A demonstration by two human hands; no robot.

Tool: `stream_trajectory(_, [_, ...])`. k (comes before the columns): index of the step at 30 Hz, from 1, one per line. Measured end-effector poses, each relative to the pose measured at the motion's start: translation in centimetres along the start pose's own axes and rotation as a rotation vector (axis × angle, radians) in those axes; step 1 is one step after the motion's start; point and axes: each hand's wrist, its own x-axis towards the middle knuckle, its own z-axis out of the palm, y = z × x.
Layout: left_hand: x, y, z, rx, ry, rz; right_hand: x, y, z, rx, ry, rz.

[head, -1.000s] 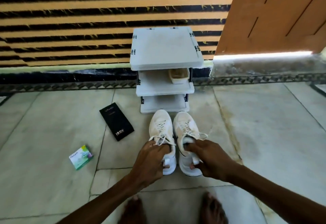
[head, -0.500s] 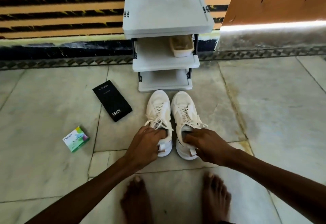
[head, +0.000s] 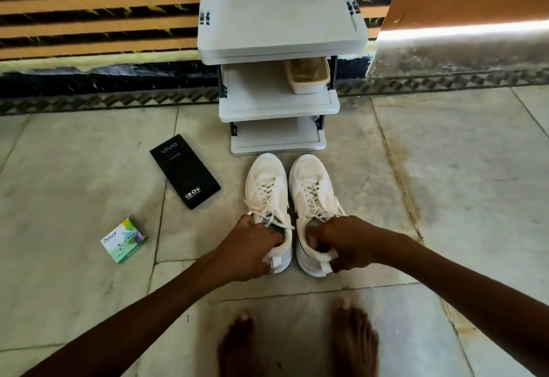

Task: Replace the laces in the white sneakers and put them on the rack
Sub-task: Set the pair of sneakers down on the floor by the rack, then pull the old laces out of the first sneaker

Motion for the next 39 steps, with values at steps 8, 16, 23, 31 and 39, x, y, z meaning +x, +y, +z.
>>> stream_trajectory(8, [1.1, 0.1, -2.9, -0.104, -0.322, -0.058, -1.1, 1.3, -2.2, 0.39, -0.123, -0.002])
stream_trajectory(16, [1.6, 1.0, -3.1, -0.032, -0.346, -0.029, -0.3, 1.7, -1.5, 0.442, -0.105, 0.005])
stream_trajectory(23, [1.8, -0.5, -3.1, -0.142, -0.361, 0.007, 1.6, 2.0, -4.0, 0.395, -0.3, -0.012])
stream_trajectory(31, [2.7, -3.2, -4.9, -0.532, -0.45, 0.013, 4.5, 2.8, -6.7, 0.331, -0.463, -0.024])
stream_trajectory(39, [3.9, -4.1, -5.2, -0.832, -0.219, -0.146, 5.0, 2.6, -6.2, 0.307, 0.162, 0.044])
